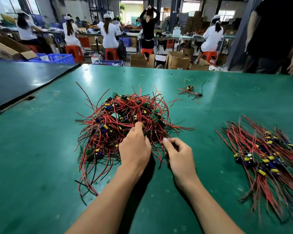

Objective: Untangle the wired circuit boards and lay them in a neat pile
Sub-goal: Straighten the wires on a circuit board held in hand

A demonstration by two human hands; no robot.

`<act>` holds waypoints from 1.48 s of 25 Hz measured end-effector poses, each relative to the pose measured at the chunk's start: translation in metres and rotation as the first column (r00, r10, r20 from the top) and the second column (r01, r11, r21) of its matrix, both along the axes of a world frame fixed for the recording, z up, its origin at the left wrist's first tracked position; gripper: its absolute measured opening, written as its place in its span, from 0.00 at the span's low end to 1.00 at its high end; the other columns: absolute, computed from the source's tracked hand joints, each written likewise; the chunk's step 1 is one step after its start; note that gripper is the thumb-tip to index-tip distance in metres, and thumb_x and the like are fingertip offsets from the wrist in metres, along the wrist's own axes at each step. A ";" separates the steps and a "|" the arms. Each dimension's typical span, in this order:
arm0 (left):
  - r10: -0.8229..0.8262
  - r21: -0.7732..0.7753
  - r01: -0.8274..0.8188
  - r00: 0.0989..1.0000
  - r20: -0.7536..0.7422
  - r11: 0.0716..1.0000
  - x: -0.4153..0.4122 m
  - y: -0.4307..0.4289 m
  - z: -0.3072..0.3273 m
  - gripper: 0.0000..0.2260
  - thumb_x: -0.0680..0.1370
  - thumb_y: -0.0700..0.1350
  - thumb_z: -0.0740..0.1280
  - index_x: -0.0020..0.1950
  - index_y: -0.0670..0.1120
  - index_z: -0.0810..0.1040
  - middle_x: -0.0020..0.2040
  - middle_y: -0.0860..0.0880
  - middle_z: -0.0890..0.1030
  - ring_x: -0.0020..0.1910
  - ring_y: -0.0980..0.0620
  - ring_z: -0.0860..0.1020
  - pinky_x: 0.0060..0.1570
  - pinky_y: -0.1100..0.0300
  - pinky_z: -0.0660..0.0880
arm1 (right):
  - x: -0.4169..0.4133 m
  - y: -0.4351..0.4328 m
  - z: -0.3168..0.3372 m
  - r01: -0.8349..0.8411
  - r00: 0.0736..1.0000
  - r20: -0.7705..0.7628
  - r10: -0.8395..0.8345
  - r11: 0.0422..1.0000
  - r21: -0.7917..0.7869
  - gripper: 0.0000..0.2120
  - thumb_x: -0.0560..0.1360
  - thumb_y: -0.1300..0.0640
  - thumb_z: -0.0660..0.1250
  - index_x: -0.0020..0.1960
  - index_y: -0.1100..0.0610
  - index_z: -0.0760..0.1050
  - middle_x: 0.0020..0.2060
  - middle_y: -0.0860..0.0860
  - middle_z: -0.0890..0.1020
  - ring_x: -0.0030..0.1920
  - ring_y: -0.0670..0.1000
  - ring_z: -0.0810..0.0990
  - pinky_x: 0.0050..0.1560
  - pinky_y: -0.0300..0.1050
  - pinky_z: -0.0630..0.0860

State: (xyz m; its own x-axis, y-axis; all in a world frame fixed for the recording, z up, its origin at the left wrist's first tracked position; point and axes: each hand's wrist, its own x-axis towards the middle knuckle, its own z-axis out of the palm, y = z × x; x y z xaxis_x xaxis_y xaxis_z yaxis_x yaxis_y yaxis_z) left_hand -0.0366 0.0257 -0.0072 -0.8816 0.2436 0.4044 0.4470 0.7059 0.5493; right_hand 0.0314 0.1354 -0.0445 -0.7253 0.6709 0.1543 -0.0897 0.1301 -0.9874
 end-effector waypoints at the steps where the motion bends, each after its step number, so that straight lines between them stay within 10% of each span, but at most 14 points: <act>1: -0.007 0.000 0.007 1.000 0.010 1.000 0.001 -0.001 -0.001 0.15 0.78 0.44 0.65 0.63 0.48 0.70 0.57 0.46 0.79 0.47 0.43 0.81 0.44 0.49 0.78 | 0.003 0.000 0.000 -0.005 1.000 -0.005 0.005 1.000 -0.007 0.09 0.78 0.51 0.70 0.41 0.51 0.81 0.26 0.43 0.73 0.29 0.46 0.65 0.32 0.43 0.62; 11: 0.016 0.178 -0.011 1.000 -0.025 0.984 0.009 -0.006 -0.012 0.08 0.76 0.46 0.67 0.55 0.50 0.75 0.43 0.51 0.84 0.41 0.47 0.82 0.39 0.53 0.77 | 0.005 0.001 0.003 -0.042 0.999 0.027 0.042 0.999 -0.018 0.13 0.71 0.42 0.68 0.40 0.52 0.81 0.27 0.49 0.73 0.30 0.51 0.66 0.32 0.46 0.61; 17: 0.065 0.047 -0.066 0.998 0.023 0.997 0.000 -0.004 -0.013 0.22 0.78 0.50 0.67 0.72 0.52 0.69 0.58 0.49 0.81 0.51 0.45 0.81 0.47 0.51 0.77 | 0.003 0.002 0.002 -0.066 0.997 0.036 0.066 0.998 -0.013 0.13 0.72 0.42 0.69 0.40 0.52 0.81 0.27 0.50 0.72 0.29 0.51 0.65 0.30 0.45 0.60; 23: 0.063 0.209 -0.073 0.997 0.055 0.975 0.008 0.000 -0.012 0.16 0.78 0.52 0.67 0.63 0.48 0.78 0.58 0.50 0.78 0.49 0.48 0.79 0.46 0.55 0.75 | 0.001 0.004 0.005 -0.071 0.997 0.024 0.072 0.996 -0.049 0.09 0.76 0.48 0.69 0.40 0.51 0.81 0.27 0.47 0.73 0.25 0.48 0.65 0.25 0.38 0.60; 28: 0.086 0.551 -0.121 0.992 0.090 0.826 0.022 -0.008 0.006 0.12 0.76 0.51 0.68 0.57 0.48 0.80 0.51 0.52 0.81 0.46 0.56 0.78 0.49 0.57 0.76 | 0.003 0.002 0.010 -0.099 0.995 -0.005 0.100 0.986 -0.134 0.12 0.79 0.55 0.69 0.37 0.50 0.81 0.26 0.46 0.72 0.23 0.44 0.65 0.22 0.34 0.60; 31: 0.031 0.740 -0.076 0.997 0.075 0.669 0.037 -0.012 0.035 0.07 0.78 0.50 0.68 0.52 0.48 0.80 0.36 0.54 0.81 0.32 0.60 0.77 0.33 0.67 0.73 | 0.006 0.001 0.013 -0.113 0.994 -0.024 0.110 0.977 -0.182 0.12 0.80 0.58 0.69 0.37 0.54 0.81 0.27 0.48 0.72 0.23 0.44 0.64 0.22 0.35 0.60; 37: -0.528 0.933 -0.041 0.815 0.238 0.358 0.046 -0.019 0.072 0.08 0.79 0.48 0.66 0.48 0.44 0.80 0.38 0.46 0.83 0.30 0.52 0.76 0.28 0.62 0.72 | 0.018 0.001 0.016 -0.176 0.984 -0.064 0.165 0.945 -0.276 0.07 0.80 0.58 0.68 0.44 0.59 0.80 0.28 0.48 0.73 0.24 0.44 0.65 0.23 0.35 0.60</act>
